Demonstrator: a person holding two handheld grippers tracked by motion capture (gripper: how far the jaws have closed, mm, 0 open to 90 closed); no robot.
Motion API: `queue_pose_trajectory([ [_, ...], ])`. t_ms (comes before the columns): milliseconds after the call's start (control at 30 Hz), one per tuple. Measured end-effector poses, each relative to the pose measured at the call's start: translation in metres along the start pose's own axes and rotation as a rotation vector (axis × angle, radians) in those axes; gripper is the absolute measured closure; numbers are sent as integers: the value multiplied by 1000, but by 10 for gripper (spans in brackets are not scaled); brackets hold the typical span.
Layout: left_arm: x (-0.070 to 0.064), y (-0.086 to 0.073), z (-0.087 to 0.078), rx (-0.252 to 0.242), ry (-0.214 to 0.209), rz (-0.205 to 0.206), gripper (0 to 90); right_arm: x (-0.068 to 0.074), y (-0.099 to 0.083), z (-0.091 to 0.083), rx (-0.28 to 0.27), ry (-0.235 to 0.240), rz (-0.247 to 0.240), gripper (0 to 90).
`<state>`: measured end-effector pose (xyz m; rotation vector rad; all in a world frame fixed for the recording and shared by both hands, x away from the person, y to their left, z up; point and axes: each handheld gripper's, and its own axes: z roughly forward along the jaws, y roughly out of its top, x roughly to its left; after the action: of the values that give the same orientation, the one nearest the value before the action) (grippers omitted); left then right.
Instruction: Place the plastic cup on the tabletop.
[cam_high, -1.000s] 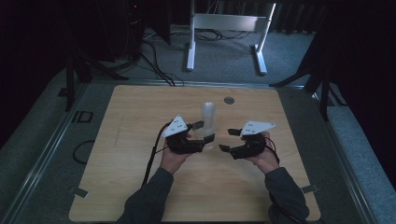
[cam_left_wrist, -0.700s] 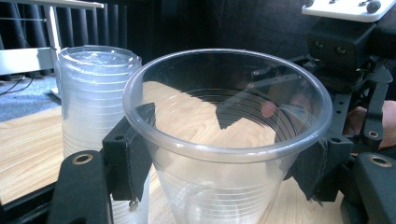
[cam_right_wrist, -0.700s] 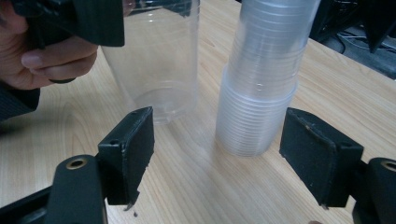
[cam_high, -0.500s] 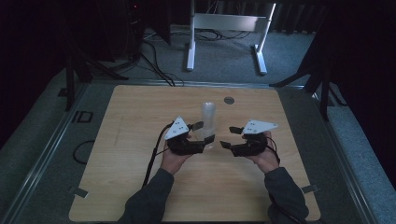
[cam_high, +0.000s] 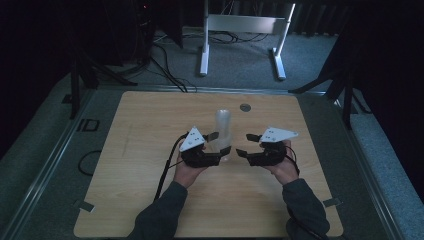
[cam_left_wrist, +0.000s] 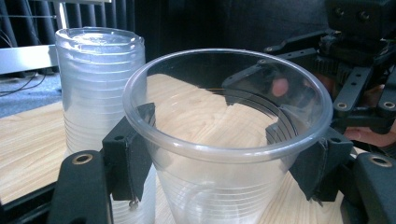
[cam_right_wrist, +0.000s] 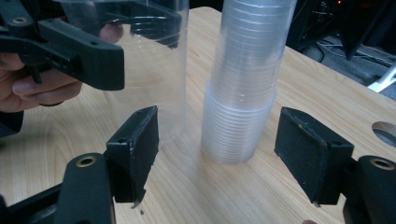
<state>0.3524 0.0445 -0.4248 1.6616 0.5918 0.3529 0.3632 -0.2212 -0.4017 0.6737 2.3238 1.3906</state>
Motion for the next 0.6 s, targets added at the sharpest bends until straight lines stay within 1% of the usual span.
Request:
queue_pose_trajectory([
  [233, -2, -4, 3, 0, 11, 1, 302, -1, 0, -2, -8, -22, 7, 306],
  [300, -2, -5, 4, 0, 11, -2, 302, -2, 0, -3, -12, -32, 18, 307],
  [600, -3, -9, 6, 4, 20, -1, 302, -3, 0, -4, -17, -42, 21, 308],
])
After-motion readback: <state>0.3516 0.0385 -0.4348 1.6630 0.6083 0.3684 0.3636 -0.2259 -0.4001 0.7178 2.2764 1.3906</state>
